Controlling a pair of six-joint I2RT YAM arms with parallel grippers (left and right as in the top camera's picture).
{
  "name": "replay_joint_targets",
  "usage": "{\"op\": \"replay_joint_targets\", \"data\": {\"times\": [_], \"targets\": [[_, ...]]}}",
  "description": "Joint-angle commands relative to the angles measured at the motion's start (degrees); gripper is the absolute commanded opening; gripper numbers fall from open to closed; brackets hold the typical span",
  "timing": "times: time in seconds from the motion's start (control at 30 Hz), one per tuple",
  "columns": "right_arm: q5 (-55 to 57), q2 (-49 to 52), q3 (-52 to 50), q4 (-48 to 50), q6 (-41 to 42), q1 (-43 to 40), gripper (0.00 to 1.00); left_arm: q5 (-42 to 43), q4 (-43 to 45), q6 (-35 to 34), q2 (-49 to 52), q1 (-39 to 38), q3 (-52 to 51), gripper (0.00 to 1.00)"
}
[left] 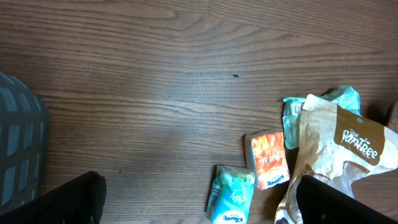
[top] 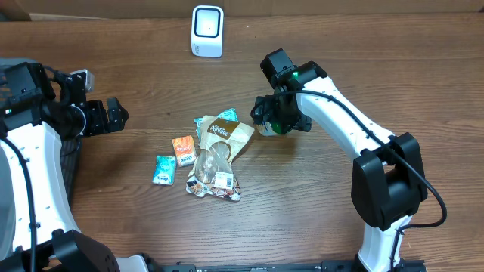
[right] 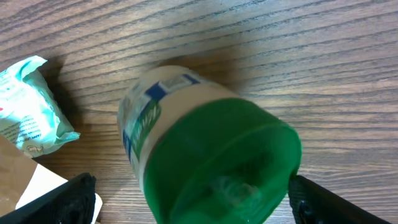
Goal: Scan the item barcode
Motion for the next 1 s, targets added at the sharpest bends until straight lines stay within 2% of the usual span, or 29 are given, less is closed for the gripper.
{"op": "replay_joint_targets", "data": {"times": [0.0,0.13,0.2,0.23,0.37,0.57,0.87,0.97], "targets": [[-0.81,0.26,3.56,-0.76,-2.47,0.17,0.97,0.83,0.04,1.25,-0.11,-0.37,1.14,1.00],[-3.93,0.26,7.87,-1.18,-7.67,0.28,0.97,0.85,0.07,1.27,-0.11,-0.37,1.14,1.00],[-3.91,0.26,9.16,-1.40,-7.76,0.26,0.97,0.83,0.04,1.25,-0.11,-0.37,1.14,1.00],[-3.89,0.26,9.18,-1.44,-7.02,0.24,0.97,0.83,0.04,1.25,-0.11,-0.37,1.14,1.00],[-3.72,0.28,8.76,-1.33,6.10,-0.42,0.90,0.85,0.04,1.27,-0.11,-0.37,1.14,1.00],[1.73,1.68,5.51,3.65,15.87,1.42,0.86,0.85,0.07,1.25,-0.11,-0.37,1.14,1.00],[3.28,4.83,4.68,3.41,16.37,1.75,0.86,0.83,0.07,1.25,-0.11,-0.37,1.14,1.00],[3.87,4.83,4.68,3.32,14.01,1.79,0.79,0.85,0.07,1.25,-0.11,-0.37,1.14,1.00]]}}
